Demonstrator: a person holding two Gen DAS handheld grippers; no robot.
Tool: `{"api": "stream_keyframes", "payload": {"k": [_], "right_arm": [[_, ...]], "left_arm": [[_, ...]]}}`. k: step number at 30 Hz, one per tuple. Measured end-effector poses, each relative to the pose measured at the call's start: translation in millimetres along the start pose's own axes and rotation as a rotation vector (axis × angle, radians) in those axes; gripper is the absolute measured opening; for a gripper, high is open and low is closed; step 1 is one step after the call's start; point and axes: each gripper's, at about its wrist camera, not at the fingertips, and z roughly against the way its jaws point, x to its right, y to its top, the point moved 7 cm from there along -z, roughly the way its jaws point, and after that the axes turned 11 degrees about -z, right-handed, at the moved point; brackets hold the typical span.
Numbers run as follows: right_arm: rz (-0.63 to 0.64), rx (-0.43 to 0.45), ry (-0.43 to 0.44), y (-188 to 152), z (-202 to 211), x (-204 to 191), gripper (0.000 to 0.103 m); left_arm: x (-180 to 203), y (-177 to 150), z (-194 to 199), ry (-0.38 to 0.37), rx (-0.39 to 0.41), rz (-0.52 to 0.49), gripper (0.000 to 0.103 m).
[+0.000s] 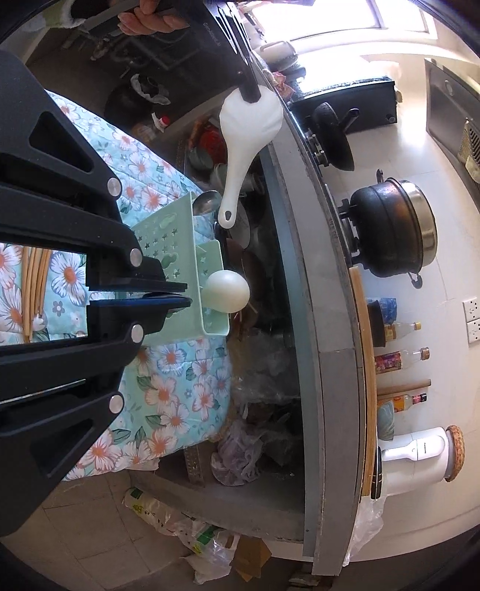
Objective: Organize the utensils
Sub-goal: 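Carry the metal spoon over the holder with the right gripper while the left gripper holds the paddle above it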
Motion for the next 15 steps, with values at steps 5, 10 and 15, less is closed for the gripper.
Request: {"api": "stream_keyframes", "payload": {"k": [5, 10, 15], "right_arm": [[-0.006, -0.003, 0.017, 0.5, -3.0, 3.2, 0.003], [-0.018, -0.003, 0.027, 2.4, -4.5, 8.3, 0.003], [-0.027, -0.006, 0.033, 3.1, -5.9, 12.0, 0.003]], "left_arm": [[7.5, 9.4, -21.5, -0.010, -0.105, -0.109, 0.000], [14.4, 14.4, -45.0, -0.029, -0.198, -0.189, 0.000], [23.9, 15.6, -60.4, -0.035, -0.265, -0.263, 0.000]]}}
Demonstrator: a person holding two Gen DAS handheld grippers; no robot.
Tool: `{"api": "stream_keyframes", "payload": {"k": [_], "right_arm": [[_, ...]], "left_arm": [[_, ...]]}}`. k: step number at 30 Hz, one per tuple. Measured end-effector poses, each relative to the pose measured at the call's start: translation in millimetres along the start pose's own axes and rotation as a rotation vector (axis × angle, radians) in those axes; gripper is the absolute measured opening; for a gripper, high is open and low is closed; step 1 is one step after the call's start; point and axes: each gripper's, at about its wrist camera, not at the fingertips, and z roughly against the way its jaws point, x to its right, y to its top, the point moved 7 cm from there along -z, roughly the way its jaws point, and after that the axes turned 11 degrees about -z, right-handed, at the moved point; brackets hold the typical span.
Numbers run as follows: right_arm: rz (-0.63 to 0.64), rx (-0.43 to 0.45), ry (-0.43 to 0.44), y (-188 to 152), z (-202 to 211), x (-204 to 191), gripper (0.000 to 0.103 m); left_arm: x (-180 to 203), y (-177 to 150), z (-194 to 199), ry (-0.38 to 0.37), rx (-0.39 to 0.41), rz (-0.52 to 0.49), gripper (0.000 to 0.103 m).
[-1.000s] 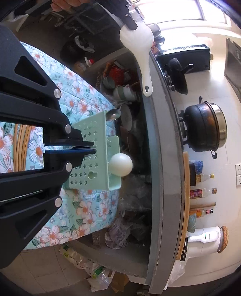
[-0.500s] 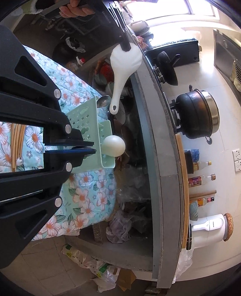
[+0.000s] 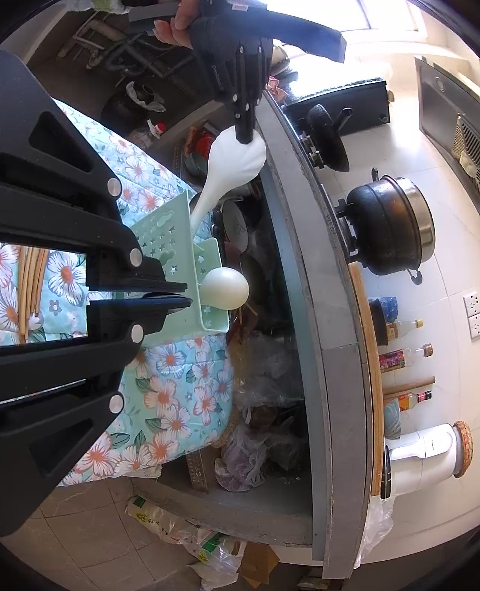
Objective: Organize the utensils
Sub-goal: 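Carry the metal spoon over the holder with the right gripper while the left gripper holds the paddle above it, then lower the spoon into the holder with the right gripper while the left gripper releases the paddle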
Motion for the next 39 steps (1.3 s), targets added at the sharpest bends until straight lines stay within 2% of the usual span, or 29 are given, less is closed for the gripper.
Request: {"api": "stream_keyframes", "payload": {"k": [5, 10, 12, 15, 19, 25, 26, 28, 30, 35, 39], "right_arm": [[-0.005, 0.003, 0.001, 0.0, 0.1, 1.5, 0.003], [-0.027, 0.007, 0.007, 2.7, 2.8, 6.6, 0.003], [-0.037, 0.006, 0.007, 3.3, 3.7, 9.3, 0.003], [-0.052, 0.008, 0.008, 4.9, 6.8, 13.4, 0.003], [-0.083, 0.017, 0.025, 10.5, 14.6, 18.1, 0.003], [-0.159, 0.033, 0.143, 36.9, 34.8, 21.8, 0.003], [-0.167, 0.041, 0.169, 44.9, 38.9, 20.8, 0.003], [-0.180, 0.057, 0.218, 63.1, 46.8, 16.9, 0.003], [-0.188, 0.074, 0.270, 79.3, 53.4, 11.1, 0.003], [-0.212, 0.107, 0.393, 119.1, 57.3, -4.4, 0.003], [-0.254, 0.091, 0.477, 139.5, 43.0, -14.6, 0.003]], "left_arm": [[5.3, 8.2, -18.3, -0.011, -0.050, -0.008, 0.000], [5.4, 12.9, -30.6, -0.107, -0.027, 0.102, 0.002], [4.5, 12.5, -34.1, -0.138, -0.013, 0.150, 0.007], [4.3, 7.8, -37.4, -0.174, 0.000, 0.213, 0.010], [1.6, 0.6, -30.1, -0.198, 0.068, 0.293, 0.026], [-2.5, -22.6, -3.9, -0.190, 0.205, 0.434, 0.051], [-0.8, -28.1, -1.1, -0.188, 0.219, 0.449, 0.057], [4.9, -38.2, 1.8, -0.184, 0.233, 0.467, 0.060], [12.3, -48.5, 2.1, -0.197, 0.230, 0.478, 0.067], [29.9, -76.8, 2.7, -0.226, 0.223, 0.545, 0.071], [38.6, -97.9, 5.3, -0.233, 0.231, 0.594, 0.075]]}}
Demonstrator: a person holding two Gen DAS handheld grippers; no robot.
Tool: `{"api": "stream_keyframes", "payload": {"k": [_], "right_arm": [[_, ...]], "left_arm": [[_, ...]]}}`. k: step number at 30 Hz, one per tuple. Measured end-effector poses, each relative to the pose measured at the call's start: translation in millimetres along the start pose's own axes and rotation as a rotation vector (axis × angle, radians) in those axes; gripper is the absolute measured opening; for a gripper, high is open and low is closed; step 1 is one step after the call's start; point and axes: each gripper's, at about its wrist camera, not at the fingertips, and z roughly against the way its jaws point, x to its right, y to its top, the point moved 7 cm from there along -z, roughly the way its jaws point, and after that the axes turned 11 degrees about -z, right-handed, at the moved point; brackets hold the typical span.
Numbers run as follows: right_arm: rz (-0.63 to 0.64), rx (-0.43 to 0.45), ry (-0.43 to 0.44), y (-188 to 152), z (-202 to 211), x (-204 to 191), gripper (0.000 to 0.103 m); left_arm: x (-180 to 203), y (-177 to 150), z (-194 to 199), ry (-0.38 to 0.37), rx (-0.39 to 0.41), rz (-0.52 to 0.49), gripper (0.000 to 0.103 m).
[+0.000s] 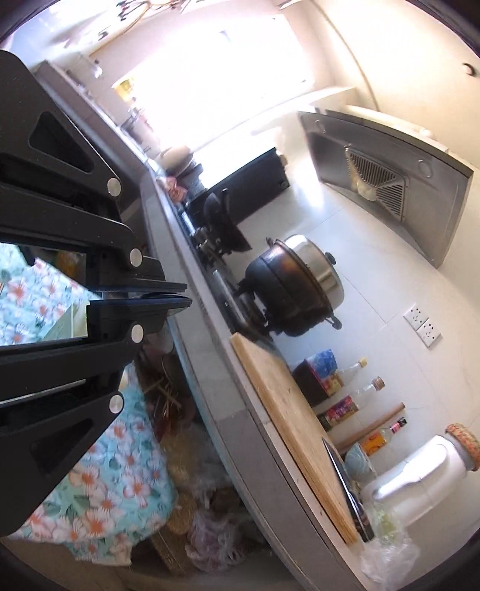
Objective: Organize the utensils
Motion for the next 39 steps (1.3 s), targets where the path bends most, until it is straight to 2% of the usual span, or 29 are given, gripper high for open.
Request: {"api": "stream_keyframes", "payload": {"k": [2, 7, 13, 18, 23, 28, 35, 36, 39], "right_arm": [[-0.028, -0.016, 0.031, 3.6, -14.8, 2.5, 0.003], [-0.101, -0.062, 0.024, -0.6, -51.9, 28.3, 0.003], [-0.214, -0.141, -0.023, -32.8, -89.8, 84.3, 0.003], [-0.319, -0.192, -0.082, -66.5, -105.5, 129.5, 0.003], [-0.278, -0.189, -0.180, -84.1, -99.6, 139.0, 0.007], [-0.199, -0.149, -0.277, -84.2, -84.1, 129.8, 0.007], [-0.177, -0.083, -0.334, -87.9, -39.8, 127.0, 0.008], [-0.173, -0.075, -0.346, -91.6, -30.4, 127.1, 0.009], [-0.134, -0.072, -0.391, -108.9, -4.9, 125.4, 0.021]], "left_arm": [[-3.2, -8.5, 2.2, -0.009, -0.003, 0.026, 0.076], [-11.6, -32.6, 4.4, -0.017, -0.017, 0.124, 0.079], [-14.8, -55.7, -1.9, 0.001, -0.077, 0.131, 0.079], [-14.2, -58.9, 1.2, 0.023, -0.070, 0.118, 0.079], [-10.4, -57.3, 1.0, 0.024, -0.065, 0.109, 0.079], [-3.4, -56.8, -0.3, 0.033, -0.066, 0.084, 0.079], [6.9, -61.7, -0.4, 0.046, -0.079, 0.063, 0.080], [8.0, -62.5, -0.4, 0.050, -0.081, 0.058, 0.080], [12.2, -67.0, -1.1, 0.070, -0.089, 0.024, 0.082]]}}
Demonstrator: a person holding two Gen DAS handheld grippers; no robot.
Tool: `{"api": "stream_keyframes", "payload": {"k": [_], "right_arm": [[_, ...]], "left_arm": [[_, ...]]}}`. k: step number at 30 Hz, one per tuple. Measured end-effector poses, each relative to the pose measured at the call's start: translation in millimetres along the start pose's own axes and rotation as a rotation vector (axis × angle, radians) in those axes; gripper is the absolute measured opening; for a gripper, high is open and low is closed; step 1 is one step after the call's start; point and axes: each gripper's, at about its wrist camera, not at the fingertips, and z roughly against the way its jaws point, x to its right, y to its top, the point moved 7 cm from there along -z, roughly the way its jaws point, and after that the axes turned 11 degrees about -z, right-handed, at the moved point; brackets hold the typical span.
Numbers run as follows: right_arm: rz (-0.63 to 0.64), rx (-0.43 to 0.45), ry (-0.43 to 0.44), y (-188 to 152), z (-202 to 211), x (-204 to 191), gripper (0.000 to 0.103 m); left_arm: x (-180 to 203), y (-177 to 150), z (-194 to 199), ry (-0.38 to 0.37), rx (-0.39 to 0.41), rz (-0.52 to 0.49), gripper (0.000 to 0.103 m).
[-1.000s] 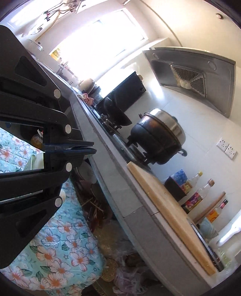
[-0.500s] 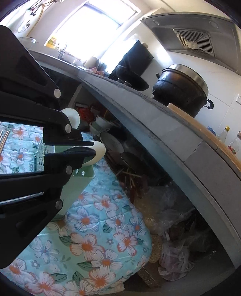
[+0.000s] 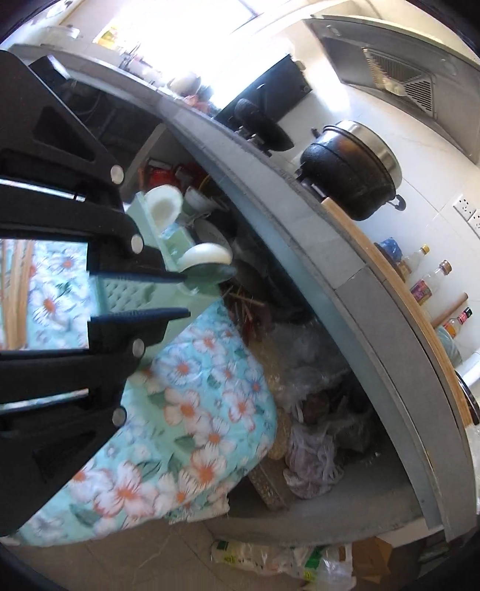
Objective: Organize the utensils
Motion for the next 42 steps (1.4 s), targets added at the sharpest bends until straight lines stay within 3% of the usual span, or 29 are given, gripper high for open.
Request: {"api": "stream_keyframes", "payload": {"k": [4, 10, 14, 17, 22, 26, 32, 42], "right_arm": [[0.063, -0.055, -0.061, -42.3, 15.4, 15.4, 0.042], [0.105, -0.198, -0.200, -124.2, 11.7, 48.1, 0.046], [0.082, -0.252, -0.222, -150.2, 7.8, 61.4, 0.046], [0.061, -0.255, -0.204, -151.4, 7.5, 62.1, 0.046], [0.068, -0.254, -0.173, -150.2, 10.6, 57.2, 0.046], [0.032, -0.252, -0.170, -143.4, 15.6, 67.0, 0.046], [-0.015, -0.282, -0.183, -145.1, 14.2, 89.3, 0.046], [-0.039, -0.304, -0.171, -149.8, 21.8, 104.7, 0.046]], "left_arm": [[10.5, -11.2, -6.4, 0.029, -0.027, -0.064, 0.083], [25.1, -39.8, -25.9, 0.067, -0.099, -0.143, 0.083], [25.6, -40.9, -42.3, 0.143, -0.108, -0.204, 0.083], [23.0, -31.7, -64.3, 0.219, -0.117, -0.238, 0.083], [30.1, -44.2, -101.8, 0.241, -0.194, -0.279, 0.083], [46.5, -54.2, -82.7, 0.233, -0.152, -0.368, 0.083], [67.8, -70.4, -58.9, 0.285, -0.082, -0.531, 0.083], [76.8, -84.7, -32.5, 0.278, -0.066, -0.528, 0.083]]}}
